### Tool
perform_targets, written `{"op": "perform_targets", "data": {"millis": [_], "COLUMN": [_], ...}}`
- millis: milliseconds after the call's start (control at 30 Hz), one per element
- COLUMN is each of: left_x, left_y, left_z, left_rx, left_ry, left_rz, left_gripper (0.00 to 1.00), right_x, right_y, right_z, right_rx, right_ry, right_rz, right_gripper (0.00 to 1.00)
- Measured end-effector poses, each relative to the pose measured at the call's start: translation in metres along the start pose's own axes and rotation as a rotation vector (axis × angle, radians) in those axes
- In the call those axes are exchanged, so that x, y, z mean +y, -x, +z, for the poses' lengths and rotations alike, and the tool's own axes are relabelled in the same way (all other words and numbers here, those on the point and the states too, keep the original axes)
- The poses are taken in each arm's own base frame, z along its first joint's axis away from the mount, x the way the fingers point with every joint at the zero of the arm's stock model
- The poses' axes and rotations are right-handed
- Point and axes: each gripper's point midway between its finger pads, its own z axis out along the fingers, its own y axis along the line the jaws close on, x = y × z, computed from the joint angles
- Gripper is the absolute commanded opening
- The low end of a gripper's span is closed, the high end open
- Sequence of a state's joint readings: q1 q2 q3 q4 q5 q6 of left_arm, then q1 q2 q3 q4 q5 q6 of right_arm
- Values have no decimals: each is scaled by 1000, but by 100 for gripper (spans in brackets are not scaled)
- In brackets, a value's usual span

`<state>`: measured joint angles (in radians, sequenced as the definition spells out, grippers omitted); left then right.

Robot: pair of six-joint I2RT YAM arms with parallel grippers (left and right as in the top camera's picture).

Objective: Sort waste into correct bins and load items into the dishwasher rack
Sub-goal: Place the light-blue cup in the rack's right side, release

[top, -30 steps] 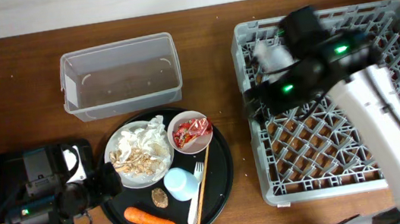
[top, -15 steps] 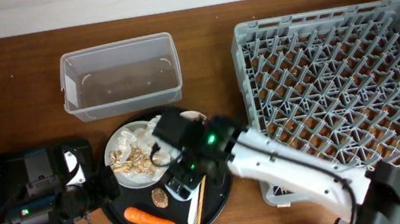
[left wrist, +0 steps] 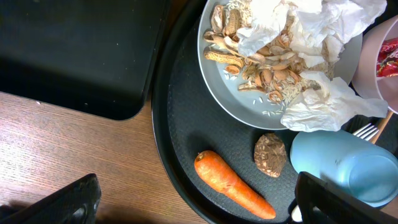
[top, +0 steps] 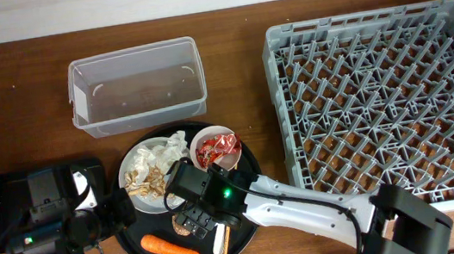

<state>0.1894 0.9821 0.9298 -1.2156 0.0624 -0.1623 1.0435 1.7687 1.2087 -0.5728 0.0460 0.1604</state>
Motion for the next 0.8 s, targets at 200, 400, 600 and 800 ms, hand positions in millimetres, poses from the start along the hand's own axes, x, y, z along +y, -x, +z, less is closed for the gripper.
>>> {"op": "perform_targets", "data": {"millis": [200, 400, 600, 800], "left_x": [0, 0, 0, 0], "left_y": [0, 0, 0, 0], "left_z": [0, 0, 0, 0], "left_rx": [1, 0, 0, 0], "left_ry": [0, 0, 0, 0], "left_rz": [0, 0, 0, 0], "left_gripper": [99, 99, 99, 100], "right_x": [-1, -2, -16, -116], "right_y": [-4, -9, 13, 31], "right_z": [2, 0, -41, -127], "right_rx": [15, 38, -8, -135], "right_ry": [-6, -13, -22, -123], "right_rz": [8, 14, 59, 323], "right_gripper": [70, 59, 57, 57]}}
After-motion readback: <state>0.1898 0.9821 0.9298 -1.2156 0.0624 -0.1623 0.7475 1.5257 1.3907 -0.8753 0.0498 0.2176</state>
